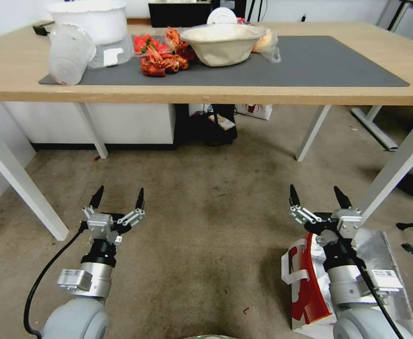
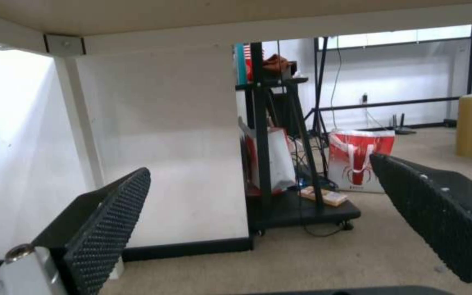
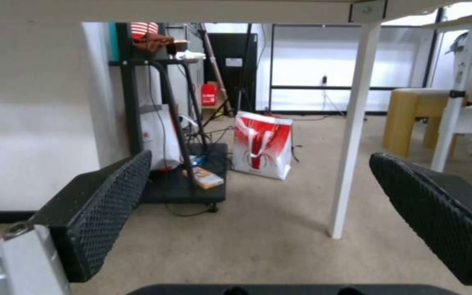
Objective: Pick up the food delivery bag from the floor and place it on the table.
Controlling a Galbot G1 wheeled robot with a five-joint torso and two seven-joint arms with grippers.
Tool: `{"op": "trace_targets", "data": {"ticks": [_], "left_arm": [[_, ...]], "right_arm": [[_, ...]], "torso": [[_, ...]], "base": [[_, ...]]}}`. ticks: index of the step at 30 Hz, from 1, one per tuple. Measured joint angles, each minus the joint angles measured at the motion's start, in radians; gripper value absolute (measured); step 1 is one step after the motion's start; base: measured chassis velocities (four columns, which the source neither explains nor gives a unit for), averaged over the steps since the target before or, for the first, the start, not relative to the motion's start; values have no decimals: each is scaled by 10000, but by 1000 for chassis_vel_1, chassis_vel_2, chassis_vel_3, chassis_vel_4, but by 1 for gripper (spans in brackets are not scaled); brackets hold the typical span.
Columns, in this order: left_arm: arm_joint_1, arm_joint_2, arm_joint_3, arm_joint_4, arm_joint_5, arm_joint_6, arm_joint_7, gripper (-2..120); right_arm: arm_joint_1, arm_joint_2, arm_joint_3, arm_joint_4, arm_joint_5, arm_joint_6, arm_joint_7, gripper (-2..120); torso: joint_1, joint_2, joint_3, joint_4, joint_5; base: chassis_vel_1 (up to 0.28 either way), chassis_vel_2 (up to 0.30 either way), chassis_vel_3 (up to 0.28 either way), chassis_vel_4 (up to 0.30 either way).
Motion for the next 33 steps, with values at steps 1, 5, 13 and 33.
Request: {"op": "trace_targets", "data": {"ticks": [1, 5, 13, 33], "left_arm": [[-1, 28, 12, 30, -10, 5, -1, 100], [8, 133, 69, 192, -12, -1, 9, 100], [-139, 146, 136, 287, 52, 113, -32, 100], [-290, 136, 122, 771, 143, 185, -336, 100]], "right_arm": [[19, -93, 143, -43, 66, -41, 4, 100], [41, -213, 476, -212, 150, -43, -12, 100], [154, -467, 1235, -771, 196, 145, -11, 100], [-55, -1042, 3210, -2774, 836, 1048, -208, 100]], "torso": [[0, 5, -1, 0, 1], [2, 13, 0, 0, 0], [4, 26, 0, -1, 1], [7, 45, 0, -1, 0]], "base": [[0, 0, 0, 0], [0, 0, 0, 0], [0, 0, 0, 0], [0, 0, 0, 0]]}}
